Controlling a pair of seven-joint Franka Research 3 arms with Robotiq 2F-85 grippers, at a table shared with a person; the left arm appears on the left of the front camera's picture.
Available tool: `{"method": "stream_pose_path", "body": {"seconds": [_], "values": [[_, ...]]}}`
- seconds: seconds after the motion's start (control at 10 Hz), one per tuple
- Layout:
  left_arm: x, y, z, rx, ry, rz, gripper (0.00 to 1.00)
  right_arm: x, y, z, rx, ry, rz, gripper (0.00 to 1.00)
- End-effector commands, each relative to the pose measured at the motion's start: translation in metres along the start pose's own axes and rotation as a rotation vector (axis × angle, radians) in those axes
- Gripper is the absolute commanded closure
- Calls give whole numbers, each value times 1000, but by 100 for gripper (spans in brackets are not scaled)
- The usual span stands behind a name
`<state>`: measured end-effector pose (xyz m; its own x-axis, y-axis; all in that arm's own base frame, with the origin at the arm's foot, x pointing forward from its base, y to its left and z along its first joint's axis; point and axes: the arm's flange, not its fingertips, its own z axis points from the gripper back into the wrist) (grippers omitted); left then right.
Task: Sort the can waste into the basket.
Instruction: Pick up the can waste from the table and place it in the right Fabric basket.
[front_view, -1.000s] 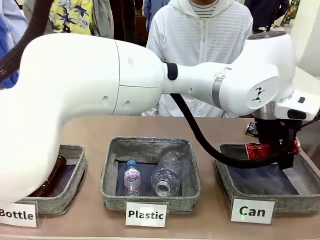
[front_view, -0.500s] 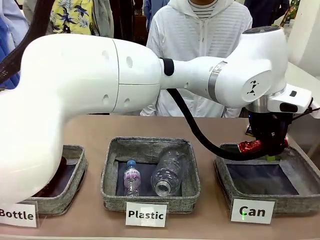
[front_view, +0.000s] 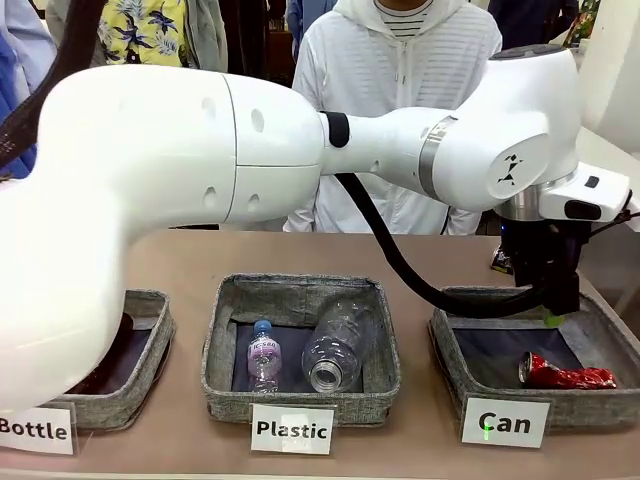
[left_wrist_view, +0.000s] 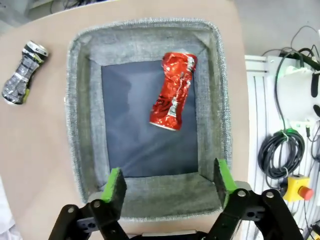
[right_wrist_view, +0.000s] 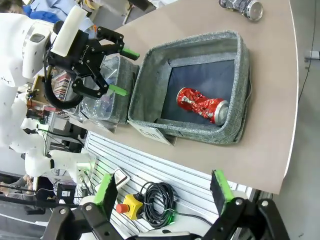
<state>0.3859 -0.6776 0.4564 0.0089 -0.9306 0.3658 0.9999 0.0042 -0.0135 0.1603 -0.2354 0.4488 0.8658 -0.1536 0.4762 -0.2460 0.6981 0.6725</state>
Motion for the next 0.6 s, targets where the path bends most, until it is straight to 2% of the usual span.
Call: {"method": "stream_pose_path", "body": {"seconds": [0.0,0.1,0.2,0.3,0.5], "values": [[-5,8,26,44,42,-3,0,3,1,3,-15,-6,-25,0],[-15,18,47,27,139,46,0,3,1,3,-15,-6,-25,0],[-38,26,78,29,157,102,0,0,0,0,0,0,0,0],[-73,26,112,-13,144,135,0,19,9,-10,101,13,40,0],[-173,26,184,35,13,278,0,86,44,-79,302,5,-4,0]]}}
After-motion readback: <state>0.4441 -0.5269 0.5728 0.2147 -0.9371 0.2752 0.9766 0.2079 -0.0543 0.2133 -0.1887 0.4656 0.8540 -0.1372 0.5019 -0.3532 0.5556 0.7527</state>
